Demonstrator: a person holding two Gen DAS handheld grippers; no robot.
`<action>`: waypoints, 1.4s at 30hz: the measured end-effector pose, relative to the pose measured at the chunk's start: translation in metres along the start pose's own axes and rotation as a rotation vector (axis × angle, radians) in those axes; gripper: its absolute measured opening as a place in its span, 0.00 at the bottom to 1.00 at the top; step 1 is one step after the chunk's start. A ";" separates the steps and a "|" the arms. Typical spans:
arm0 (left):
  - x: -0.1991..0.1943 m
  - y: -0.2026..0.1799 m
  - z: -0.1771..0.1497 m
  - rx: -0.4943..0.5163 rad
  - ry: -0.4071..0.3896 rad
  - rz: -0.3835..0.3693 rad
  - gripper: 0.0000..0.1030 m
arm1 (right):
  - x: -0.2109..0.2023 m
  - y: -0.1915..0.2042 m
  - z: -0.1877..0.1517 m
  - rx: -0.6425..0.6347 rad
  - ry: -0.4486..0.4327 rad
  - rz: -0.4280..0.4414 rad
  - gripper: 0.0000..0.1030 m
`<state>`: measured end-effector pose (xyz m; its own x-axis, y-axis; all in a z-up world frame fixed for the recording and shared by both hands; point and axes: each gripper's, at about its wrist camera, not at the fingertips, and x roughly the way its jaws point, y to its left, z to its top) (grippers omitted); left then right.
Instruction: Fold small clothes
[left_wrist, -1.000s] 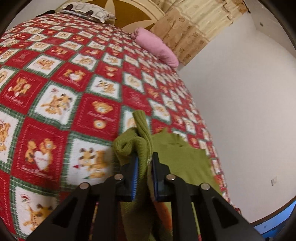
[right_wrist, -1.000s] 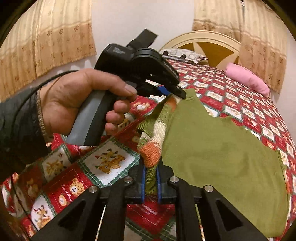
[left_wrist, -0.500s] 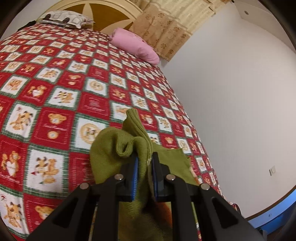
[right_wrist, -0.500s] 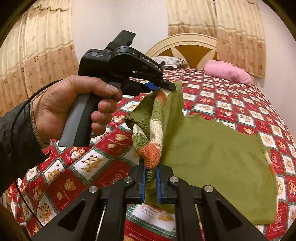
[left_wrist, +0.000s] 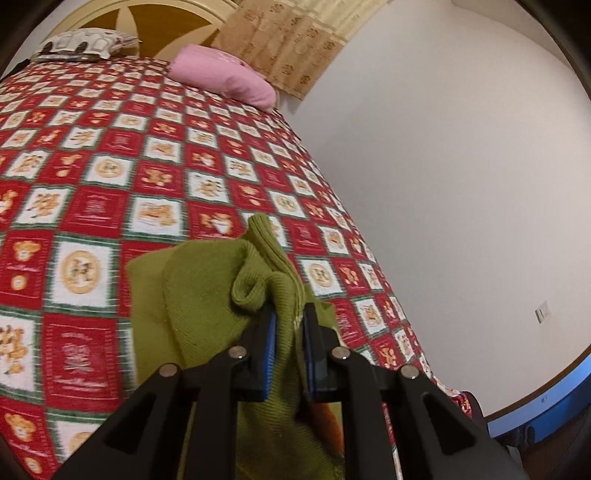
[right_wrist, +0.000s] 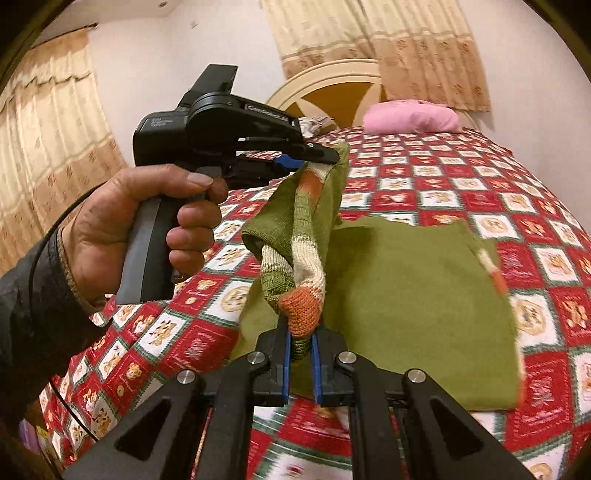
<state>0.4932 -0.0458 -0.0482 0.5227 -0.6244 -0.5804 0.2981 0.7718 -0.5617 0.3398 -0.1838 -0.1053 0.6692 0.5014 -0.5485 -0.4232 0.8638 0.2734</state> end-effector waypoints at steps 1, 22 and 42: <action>0.004 -0.004 -0.001 0.002 0.005 -0.003 0.14 | -0.004 -0.007 0.000 0.012 -0.003 -0.006 0.08; 0.111 -0.070 -0.035 0.078 0.137 -0.015 0.14 | -0.044 -0.105 -0.044 0.256 0.007 -0.049 0.08; -0.008 -0.034 -0.121 0.320 -0.114 0.258 0.85 | -0.066 -0.134 -0.025 0.379 -0.097 -0.094 0.41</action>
<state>0.3821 -0.0812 -0.0957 0.6922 -0.4021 -0.5993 0.3691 0.9108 -0.1848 0.3372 -0.3340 -0.1259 0.7564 0.4061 -0.5127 -0.1141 0.8538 0.5080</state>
